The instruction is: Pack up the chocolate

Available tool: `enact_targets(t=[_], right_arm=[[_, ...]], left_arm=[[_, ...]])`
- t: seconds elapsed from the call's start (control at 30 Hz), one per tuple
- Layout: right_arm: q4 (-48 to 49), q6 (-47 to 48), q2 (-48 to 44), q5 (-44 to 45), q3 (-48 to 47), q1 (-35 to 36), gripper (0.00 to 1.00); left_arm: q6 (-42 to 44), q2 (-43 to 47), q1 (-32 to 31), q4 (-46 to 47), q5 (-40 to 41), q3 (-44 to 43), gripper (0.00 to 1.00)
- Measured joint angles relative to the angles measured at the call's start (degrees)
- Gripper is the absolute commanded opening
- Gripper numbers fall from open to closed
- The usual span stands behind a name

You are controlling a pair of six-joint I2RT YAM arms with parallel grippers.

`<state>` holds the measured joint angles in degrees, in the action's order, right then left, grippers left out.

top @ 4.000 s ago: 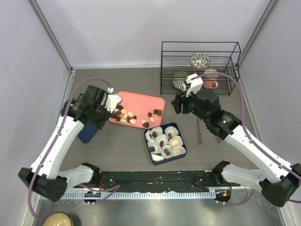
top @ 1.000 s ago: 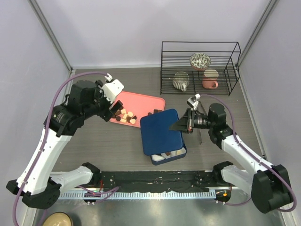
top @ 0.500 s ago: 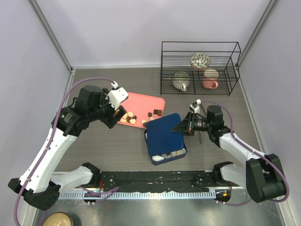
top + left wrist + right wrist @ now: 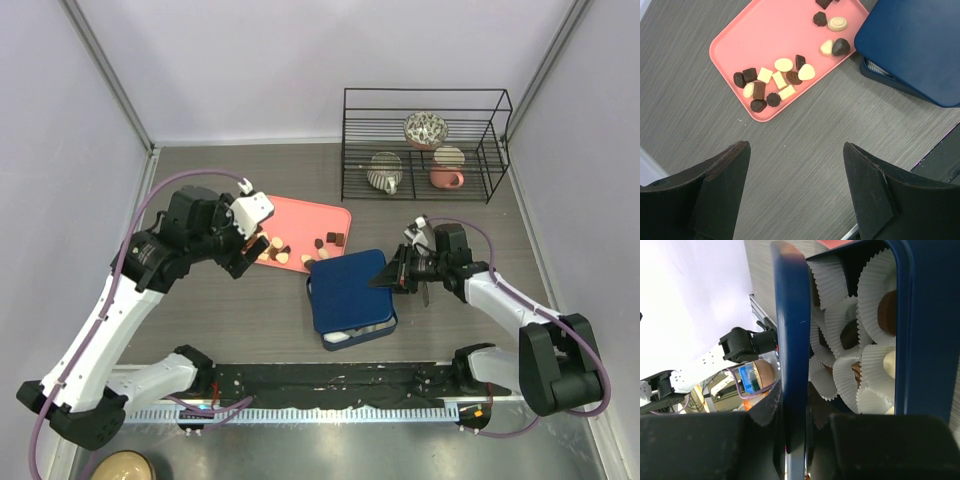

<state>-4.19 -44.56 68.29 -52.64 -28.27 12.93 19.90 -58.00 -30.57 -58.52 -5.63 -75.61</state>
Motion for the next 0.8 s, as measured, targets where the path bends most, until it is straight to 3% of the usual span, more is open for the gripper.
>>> enact_targets(t=[0.33,0.47,0.5,0.8], right_arm=[[-8.26,4.22,-0.04,1.97,-2.27,-0.04,0.26],[-10.82,6.21,-0.04,4.37,-2.27,-0.04,0.44],[-11.56,7.19,-0.02,6.19,-2.16,-0.04,0.52],[-13.97,10.01,0.33,9.25,-2.34,0.13,0.61]], left_arm=[[0.0,0.35,0.0,2.19,-2.12,6.05,0.85],[-0.04,-2.05,0.0,2.4,-3.43,8.85,0.88],[-0.04,-2.62,0.0,2.73,-3.72,9.46,0.88],[0.02,-5.57,0.0,6.4,-6.58,14.21,0.9]])
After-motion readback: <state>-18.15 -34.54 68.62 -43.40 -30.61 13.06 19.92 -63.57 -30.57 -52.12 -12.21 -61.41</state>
